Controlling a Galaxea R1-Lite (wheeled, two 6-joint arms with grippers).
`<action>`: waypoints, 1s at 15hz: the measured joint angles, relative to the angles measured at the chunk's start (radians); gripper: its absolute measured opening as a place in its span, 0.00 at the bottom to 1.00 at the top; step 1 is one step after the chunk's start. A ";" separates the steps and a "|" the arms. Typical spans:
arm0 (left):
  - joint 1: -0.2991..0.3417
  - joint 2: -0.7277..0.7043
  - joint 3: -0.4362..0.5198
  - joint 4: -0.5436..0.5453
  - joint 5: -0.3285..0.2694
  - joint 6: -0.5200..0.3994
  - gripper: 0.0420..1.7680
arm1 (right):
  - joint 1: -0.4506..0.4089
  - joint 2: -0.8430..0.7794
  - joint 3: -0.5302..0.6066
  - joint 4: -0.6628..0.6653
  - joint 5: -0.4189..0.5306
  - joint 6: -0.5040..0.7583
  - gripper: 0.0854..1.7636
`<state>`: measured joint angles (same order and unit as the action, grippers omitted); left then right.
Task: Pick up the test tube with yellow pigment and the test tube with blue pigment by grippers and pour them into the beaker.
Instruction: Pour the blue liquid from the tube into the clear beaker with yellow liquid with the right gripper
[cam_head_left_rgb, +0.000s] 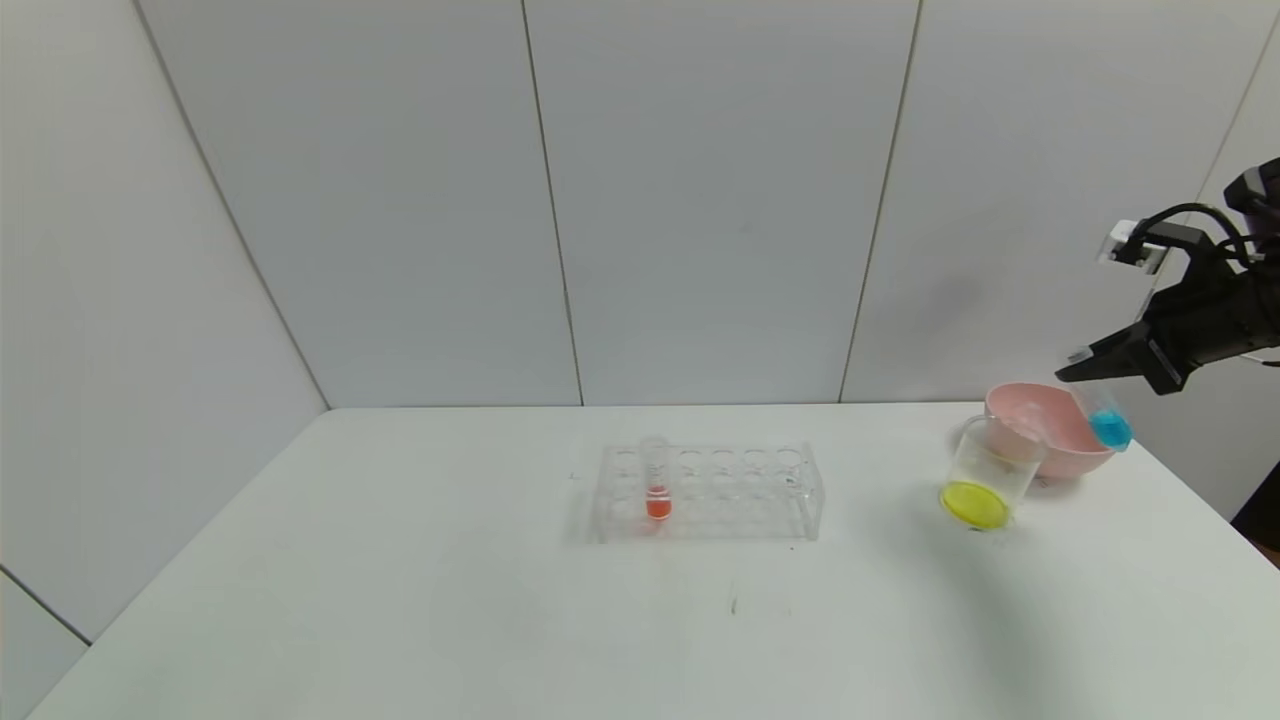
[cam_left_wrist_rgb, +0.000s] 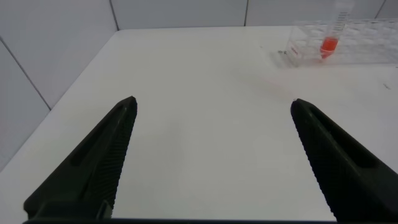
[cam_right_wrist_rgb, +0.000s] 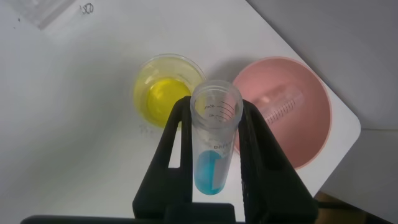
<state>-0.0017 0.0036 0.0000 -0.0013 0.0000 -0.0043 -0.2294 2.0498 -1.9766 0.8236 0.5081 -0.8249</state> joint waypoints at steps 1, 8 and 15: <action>0.000 0.000 0.000 0.000 0.000 0.000 1.00 | 0.009 0.011 -0.011 0.006 -0.021 -0.018 0.25; 0.000 0.000 0.000 0.000 0.000 0.000 1.00 | 0.060 0.034 -0.024 0.066 -0.114 -0.081 0.25; 0.000 0.000 0.000 0.000 0.000 0.000 1.00 | 0.143 0.034 -0.024 0.111 -0.311 -0.114 0.25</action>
<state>-0.0017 0.0036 0.0000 -0.0013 0.0000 -0.0043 -0.0866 2.0834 -2.0002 0.9345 0.1966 -0.9387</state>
